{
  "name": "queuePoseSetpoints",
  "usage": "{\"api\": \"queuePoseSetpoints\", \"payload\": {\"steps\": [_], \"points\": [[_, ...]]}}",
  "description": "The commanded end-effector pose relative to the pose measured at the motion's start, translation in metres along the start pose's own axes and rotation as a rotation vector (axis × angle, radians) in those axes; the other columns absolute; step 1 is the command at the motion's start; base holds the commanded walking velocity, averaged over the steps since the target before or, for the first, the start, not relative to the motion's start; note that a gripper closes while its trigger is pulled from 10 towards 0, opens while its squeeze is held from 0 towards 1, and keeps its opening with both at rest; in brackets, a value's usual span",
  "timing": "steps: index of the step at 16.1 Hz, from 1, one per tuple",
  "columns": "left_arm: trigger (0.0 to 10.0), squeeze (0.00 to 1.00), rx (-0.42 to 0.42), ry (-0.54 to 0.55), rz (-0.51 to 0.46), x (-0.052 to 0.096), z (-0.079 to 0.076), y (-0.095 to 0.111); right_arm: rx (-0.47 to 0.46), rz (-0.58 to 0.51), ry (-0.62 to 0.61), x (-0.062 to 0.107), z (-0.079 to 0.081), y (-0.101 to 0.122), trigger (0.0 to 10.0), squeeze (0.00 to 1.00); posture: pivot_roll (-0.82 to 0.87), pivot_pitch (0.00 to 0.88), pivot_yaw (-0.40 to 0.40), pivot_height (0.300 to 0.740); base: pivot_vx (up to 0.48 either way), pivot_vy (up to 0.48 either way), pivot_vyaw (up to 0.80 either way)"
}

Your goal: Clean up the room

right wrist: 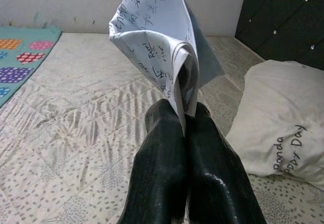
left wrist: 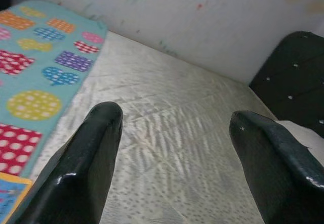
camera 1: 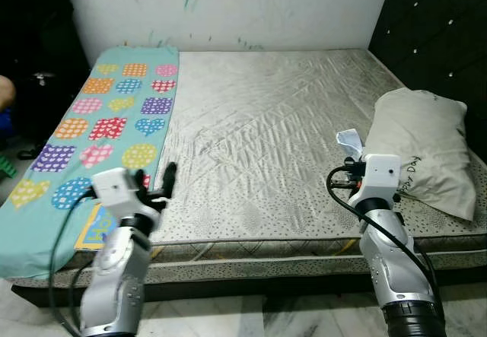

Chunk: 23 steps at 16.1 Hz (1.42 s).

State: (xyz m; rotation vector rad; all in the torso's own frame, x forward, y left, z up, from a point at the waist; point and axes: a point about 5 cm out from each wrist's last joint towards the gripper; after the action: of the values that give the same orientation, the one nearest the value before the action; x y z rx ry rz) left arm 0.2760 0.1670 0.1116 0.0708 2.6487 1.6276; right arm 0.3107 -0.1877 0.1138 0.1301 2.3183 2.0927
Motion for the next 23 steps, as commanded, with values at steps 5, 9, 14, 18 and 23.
{"api": "queuePoseSetpoints", "payload": {"steps": [5, 9, 14, 18, 23], "points": [[10.0, 0.0, -0.005, -0.027, -0.008, 0.0013, -0.0021, 0.004, -0.003, -0.017, 0.001, -0.0005, 0.0004, 0.0036, 10.0, 0.0, -0.05, 0.0, 0.01, 0.74, 0.339, 0.0, 0.0], [10.0, 0.0, -0.006, -0.03, -0.003, 0.002, -0.0019, 0.0038, -0.007, -0.014, 0.001, 0.001, 0.0004, 0.0024, 10.0, 0.0, -0.04, 0.0, 0.012, 0.74, 0.36, 0.0, 0.0], [10.0, 0.0, -0.019, -0.012, 0.009, 0.0018, 0.0001, 0.0027, -0.006, -0.014, 0.0, 0.0007, 0.0009, 0.0021, 10.0, 0.0, -0.04, 0.0, 0.014, 0.74, 0.279, 0.0, 0.0], [10.0, 0.0, -0.02, 0.033, 0.006, 0.0007, 0.0045, 0.0029, 0.001, -0.015, -0.002, 0.0004, -0.0006, 0.0018, 10.0, 0.0, -0.04, 0.0, 0.017, 0.74, 0.0, 0.0, 0.0], [10.0, 0.0, -0.027, 0.031, -0.021, 0.0032, 0.0053, 0.011, 0.02, -0.033, 0.04, 0.0049, 0.0015, 0.0029, 10.0, 0.0, -0.04, 0.0, 0.019, 0.74, 0.0, 0.27, 0.0]]}}
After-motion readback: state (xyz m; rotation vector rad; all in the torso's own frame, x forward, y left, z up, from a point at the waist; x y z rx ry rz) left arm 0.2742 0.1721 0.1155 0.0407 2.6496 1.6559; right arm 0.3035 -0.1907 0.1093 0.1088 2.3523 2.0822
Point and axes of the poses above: a point about 5 cm out from each wrist's last joint towards the gripper, its own x axis pointing back from the gripper into the wrist, its own y axis along the axis of the wrist's last joint, z = x × y, and after that the axes turned 4 degrees about x, right-handed
